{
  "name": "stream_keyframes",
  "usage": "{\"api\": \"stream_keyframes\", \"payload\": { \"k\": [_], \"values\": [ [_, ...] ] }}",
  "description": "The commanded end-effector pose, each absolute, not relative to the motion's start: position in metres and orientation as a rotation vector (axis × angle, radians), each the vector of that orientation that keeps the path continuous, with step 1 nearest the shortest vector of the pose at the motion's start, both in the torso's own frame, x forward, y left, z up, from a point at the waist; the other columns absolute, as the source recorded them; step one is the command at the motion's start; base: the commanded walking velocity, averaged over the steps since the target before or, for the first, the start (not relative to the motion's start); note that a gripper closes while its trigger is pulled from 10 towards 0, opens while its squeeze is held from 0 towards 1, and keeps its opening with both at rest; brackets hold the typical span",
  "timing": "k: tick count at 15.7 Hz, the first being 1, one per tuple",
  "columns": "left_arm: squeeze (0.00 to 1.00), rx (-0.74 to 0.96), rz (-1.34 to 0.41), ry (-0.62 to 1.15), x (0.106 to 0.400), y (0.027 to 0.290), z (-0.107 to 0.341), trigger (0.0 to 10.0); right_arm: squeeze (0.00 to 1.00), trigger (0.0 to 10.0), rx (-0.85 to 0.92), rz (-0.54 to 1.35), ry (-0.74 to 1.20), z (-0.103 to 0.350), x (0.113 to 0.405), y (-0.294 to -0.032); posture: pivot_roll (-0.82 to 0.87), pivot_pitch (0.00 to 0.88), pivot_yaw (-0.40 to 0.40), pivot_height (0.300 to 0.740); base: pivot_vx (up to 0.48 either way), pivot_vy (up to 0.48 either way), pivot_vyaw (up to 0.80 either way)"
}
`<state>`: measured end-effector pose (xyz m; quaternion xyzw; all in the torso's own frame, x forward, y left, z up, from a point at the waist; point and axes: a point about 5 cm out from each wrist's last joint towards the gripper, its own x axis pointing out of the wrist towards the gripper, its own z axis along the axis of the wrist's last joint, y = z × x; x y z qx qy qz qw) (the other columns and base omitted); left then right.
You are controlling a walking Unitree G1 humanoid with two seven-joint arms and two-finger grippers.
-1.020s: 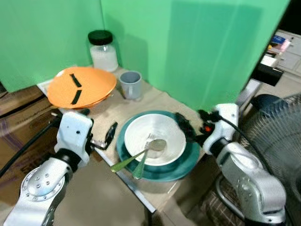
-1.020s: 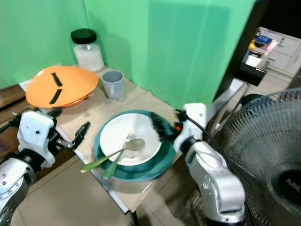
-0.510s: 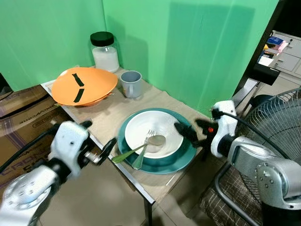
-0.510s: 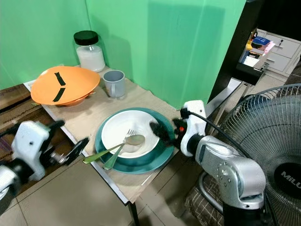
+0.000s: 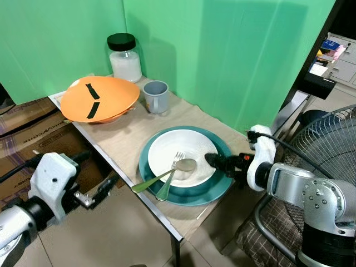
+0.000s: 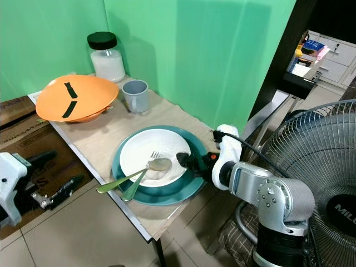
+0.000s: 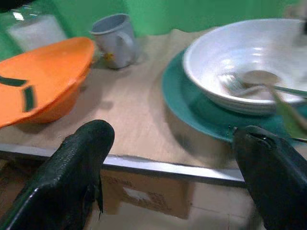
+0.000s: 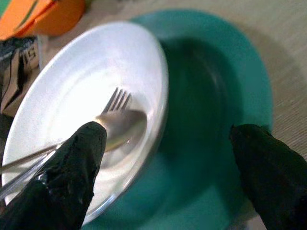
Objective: Setting the table
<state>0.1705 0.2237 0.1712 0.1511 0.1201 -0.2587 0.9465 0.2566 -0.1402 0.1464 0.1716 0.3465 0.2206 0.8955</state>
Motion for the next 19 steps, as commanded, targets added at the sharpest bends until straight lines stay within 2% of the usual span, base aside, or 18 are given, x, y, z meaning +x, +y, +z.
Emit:
{"api": "stream_keyframes", "payload": {
  "k": [1, 2, 3, 4, 5, 6, 11, 12, 13, 15, 16, 17, 19],
  "values": [
    [0.0, 0.308, -0.594, 0.246, 0.168, 0.215, 0.172, 10.0, 0.0, 10.0, 0.347, 0.445, 0.725, 0.149, 0.258, -0.14, 0.12, 0.0, 0.001, 0.74, 0.0, 0.0, 0.0],
    [0.0, 0.311, -0.607, 0.25, 0.168, 0.214, 0.171, 10.0, 0.0, 10.0, 0.348, 0.445, 0.725, 0.149, 0.258, -0.139, 0.12, 0.0, 0.001, 0.74, 0.0, 0.0, 0.0],
    [0.0, 0.315, -0.608, 0.248, 0.17, 0.211, 0.168, 10.0, 0.0, 8.1, 0.358, 0.451, 0.722, 0.15, 0.259, -0.136, 0.12, 0.0, -0.002, 0.74, 0.0, 0.0, 0.0],
    [0.0, 0.317, -0.606, 0.246, 0.171, 0.211, 0.167, 10.0, 0.0, 5.8, 0.365, 0.456, 0.719, 0.151, 0.259, -0.135, 0.12, 0.0, -0.002, 0.74, 0.0, 0.0, 0.0],
    [0.0, 0.319, -0.61, 0.246, 0.172, 0.21, 0.166, 10.0, 0.0, 2.0, 0.366, 0.466, 0.715, 0.151, 0.259, -0.133, 0.11, 0.0, -0.001, 0.74, 0.0, 0.0, 0.0],
    [0.0, 0.32, -0.616, 0.249, 0.172, 0.209, 0.165, 10.0, 0.0, 0.0, 0.369, 0.472, 0.714, 0.152, 0.258, -0.131, 0.11, 0.0, -0.002, 0.74, 0.0, 0.0, 0.0],
    [0.0, 0.334, -0.62, 0.263, 0.169, 0.208, 0.161, 10.0, 0.0, 0.0, 0.379, 0.489, 0.698, 0.151, 0.259, -0.124, 0.12, 0.0, -0.003, 0.74, 0.0, 0.0, 0.0],
    [0.0, 0.347, -0.619, 0.27, 0.168, 0.209, 0.16, 10.0, 0.0, 1.9, 0.369, 0.505, 0.671, 0.153, 0.26, -0.121, 0.13, 0.0, -0.005, 0.74, 0.0, 0.0, 0.0],
    [0.0, 0.369, -0.614, 0.276, 0.169, 0.21, 0.159, 10.0, 0.0, 10.0, 0.329, 0.538, 0.604, 0.156, 0.261, -0.117, 0.13, 0.0, -0.006, 0.74, 0.0, 0.0, 0.0],
    [0.0, 0.372, -0.611, 0.273, 0.17, 0.21, 0.158, 10.0, 0.0, 10.0, 0.304, 0.557, 0.556, 0.158, 0.263, -0.115, 0.13, 0.0, -0.009, 0.74, 0.0, 0.0, 0.0],
    [0.0, 0.371, -0.619, 0.267, 0.172, 0.207, 0.158, 10.0, 0.82, 10.0, 0.294, 0.581, 0.519, 0.16, 0.263, -0.113, 0.12, 0.0, -0.011, 0.74, 0.0, 0.0, 0.0],
    [0.0, 0.37, -0.621, 0.265, 0.172, 0.206, 0.158, 10.0, 1.0, 10.0, 0.3, 0.588, 0.508, 0.161, 0.264, -0.113, 0.12, 0.0, -0.012, 0.74, 0.0, 0.0, 0.0],
    [0.0, 0.365, -0.628, 0.26, 0.173, 0.203, 0.157, 10.0, 1.0, 10.0, 0.301, 0.62, 0.474, 0.163, 0.266, -0.112, 0.12, 0.0, -0.014, 0.74, 0.0, 0.0, 0.0]
  ]
}}
